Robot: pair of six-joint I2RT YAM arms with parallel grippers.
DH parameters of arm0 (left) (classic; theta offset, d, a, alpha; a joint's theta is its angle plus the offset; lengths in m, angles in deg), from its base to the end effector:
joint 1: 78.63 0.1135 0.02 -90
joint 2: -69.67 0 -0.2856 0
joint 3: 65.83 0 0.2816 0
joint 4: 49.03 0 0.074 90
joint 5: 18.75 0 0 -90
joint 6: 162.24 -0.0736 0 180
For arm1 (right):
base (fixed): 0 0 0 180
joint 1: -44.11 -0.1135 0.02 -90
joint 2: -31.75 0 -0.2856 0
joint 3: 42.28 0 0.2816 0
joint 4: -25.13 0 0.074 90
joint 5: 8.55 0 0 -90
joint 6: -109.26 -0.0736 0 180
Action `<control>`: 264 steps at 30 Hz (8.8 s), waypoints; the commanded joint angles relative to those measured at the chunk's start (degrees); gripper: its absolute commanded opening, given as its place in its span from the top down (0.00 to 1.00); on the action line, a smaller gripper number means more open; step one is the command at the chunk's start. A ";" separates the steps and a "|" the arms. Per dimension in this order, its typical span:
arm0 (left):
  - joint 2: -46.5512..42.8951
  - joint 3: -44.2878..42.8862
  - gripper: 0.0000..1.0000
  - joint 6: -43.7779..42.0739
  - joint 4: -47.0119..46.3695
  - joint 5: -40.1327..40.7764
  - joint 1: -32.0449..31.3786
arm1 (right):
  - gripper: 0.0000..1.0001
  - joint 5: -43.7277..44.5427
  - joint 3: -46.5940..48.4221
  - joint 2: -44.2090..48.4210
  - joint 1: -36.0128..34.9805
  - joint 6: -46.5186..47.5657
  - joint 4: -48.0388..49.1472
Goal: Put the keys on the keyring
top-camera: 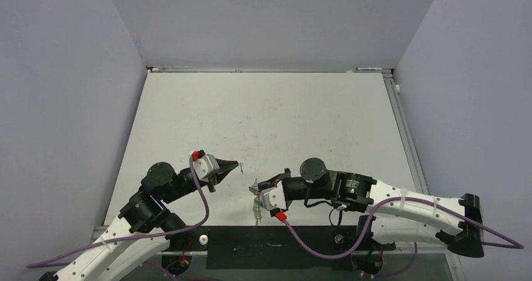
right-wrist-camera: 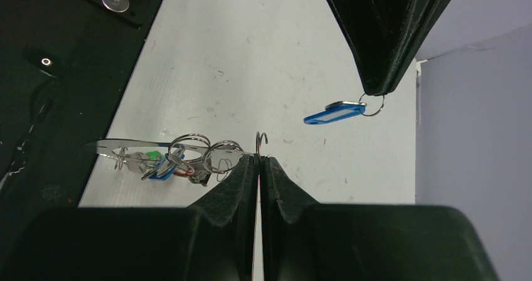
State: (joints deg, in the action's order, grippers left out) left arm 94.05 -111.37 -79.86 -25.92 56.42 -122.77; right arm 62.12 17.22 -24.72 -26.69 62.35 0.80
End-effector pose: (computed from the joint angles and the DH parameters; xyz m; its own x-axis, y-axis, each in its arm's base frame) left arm 0.1071 -0.1302 0.3281 0.0894 0.0919 -0.9918 0.8525 0.5079 0.1239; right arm 0.0681 0.2697 0.3144 0.5908 -0.2636 -0.7625 -0.8065 -0.2204 -0.5487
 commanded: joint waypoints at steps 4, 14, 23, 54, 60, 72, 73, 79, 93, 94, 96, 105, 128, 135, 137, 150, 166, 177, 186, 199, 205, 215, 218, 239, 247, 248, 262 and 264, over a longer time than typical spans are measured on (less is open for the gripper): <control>1.11 1.06 1.00 1.80 -5.50 -9.83 0.21 | 0.95 -9.66 -0.04 1.84 2.97 -2.41 4.25; 2.46 1.63 1.00 2.43 -6.30 -13.64 0.15 | 0.95 -9.01 -0.66 3.28 3.82 -2.67 4.73; 3.79 2.27 1.00 3.01 -6.89 -15.98 -1.43 | 0.95 -11.54 -0.24 2.01 5.40 -3.18 5.73; 4.54 3.06 1.00 6.06 -9.91 -20.66 -1.62 | 0.95 -15.64 -1.26 0.12 7.73 -6.27 8.96; 4.40 3.35 1.00 6.47 -9.93 -21.93 -1.96 | 0.95 -16.40 -1.50 -0.13 8.27 -6.88 9.81; 3.75 3.61 1.00 6.54 -9.93 -22.62 -2.35 | 0.95 -16.70 -1.41 -0.40 8.66 -7.32 10.01; 3.73 3.61 1.00 6.48 -9.93 -22.61 -2.35 | 0.95 -16.70 -1.41 -0.40 8.67 -7.36 10.02; 3.62 3.77 1.00 6.47 -11.89 -22.81 -2.43 | 0.95 -16.99 -1.34 -0.57 8.67 -7.54 9.97; 3.83 3.88 1.00 6.39 -12.04 -22.74 -2.53 | 0.95 -19.06 -0.16 -1.42 8.67 -6.57 7.72; 3.83 3.88 1.00 6.39 -11.97 -22.50 -2.53 | 0.95 -18.95 -0.22 -1.38 8.67 -6.53 7.85; 3.80 3.73 1.00 6.39 -11.61 -20.97 -2.53 | 0.95 -18.06 -0.35 -1.25 8.67 -6.40 7.85; 4.81 -0.64 0.75 10.97 -1.40 3.77 -2.35 | 0.95 -12.75 -1.23 0.59 8.60 -6.53 9.52; 9.98 5.42 0.15 70.40 31.06 30.09 -0.20 | 0.95 11.11 -3.08 10.50 7.00 -10.53 11.39; 26.26 -2.57 0.16 79.25 45.51 37.48 -7.75 | 0.95 17.28 -2.58 10.69 5.45 -11.68 10.54; 29.57 -3.92 0.16 80.88 47.20 36.35 -11.52 | 0.95 17.92 -2.32 10.52 5.26 -12.15 10.25; 38.93 -2.73 0.34 85.76 53.78 30.97 -23.83 | 0.95 19.16 -3.07 12.78 2.60 -11.71 9.66; 38.27 4.56 0.63 86.77 43.74 26.97 -26.08 | 0.95 22.07 -3.58 13.06 0.94 -10.94 9.80; 40.40 5.43 0.93 85.80 39.09 24.59 -26.17 | 0.95 23.23 -4.04 13.01 0.49 -10.15 9.66; 40.71 5.05 1.00 84.60 38.99 25.43 -26.17 | 0.95 23.39 -4.29 13.14 0.41 -10.02 9.75; 37.12 -7.84 0.51 80.66 57.37 32.06 -27.01 | 0.95 22.86 -4.66 13.05 0.23 -10.13 10.01; 33.53 -7.43 0.47 82.05 60.75 31.64 -26.98 | 0.95 22.85 -4.57 13.18 0.17 -10.22 9.92; 32.57 0.49 0.57 85.05 53.54 30.83 -26.96 | 0.95 22.32 -4.75 12.95 0.05 -10.48 9.92; 33.27 0.98 0.63 85.54 51.87 31.28 -26.96 | 0.95 22.23 -4.84 12.87 0.02 -10.48 10.01; 35.86 3.78 0.85 86.50 47.09 30.23 -26.96 | 0.95 22.76 -5.28 12.88 -0.46 -10.44 10.10; 36.97 3.61 0.99 85.54 46.11 30.12 -26.96 | 0.95 22.86 -5.36 12.87 -0.51 -10.44 10.09; 37.08 3.61 1.00 85.41 45.95 30.17 -26.96 | 0.95 22.85 -5.36 12.90 -0.51 -10.46 10.10; 29.15 -1.86 1.00 79.61 42.70 32.69 -26.23 | 0.95 22.76 -5.63 12.79 -0.54 -10.22 10.27; 28.28 -2.21 1.00 78.77 42.41 32.83 -25.78 | 0.95 22.80 -5.63 12.70 -0.55 -10.18 10.27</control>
State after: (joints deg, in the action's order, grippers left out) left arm 124.37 -110.97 0.45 18.88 86.80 -149.33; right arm 84.22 11.54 -12.83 -26.87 51.75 6.65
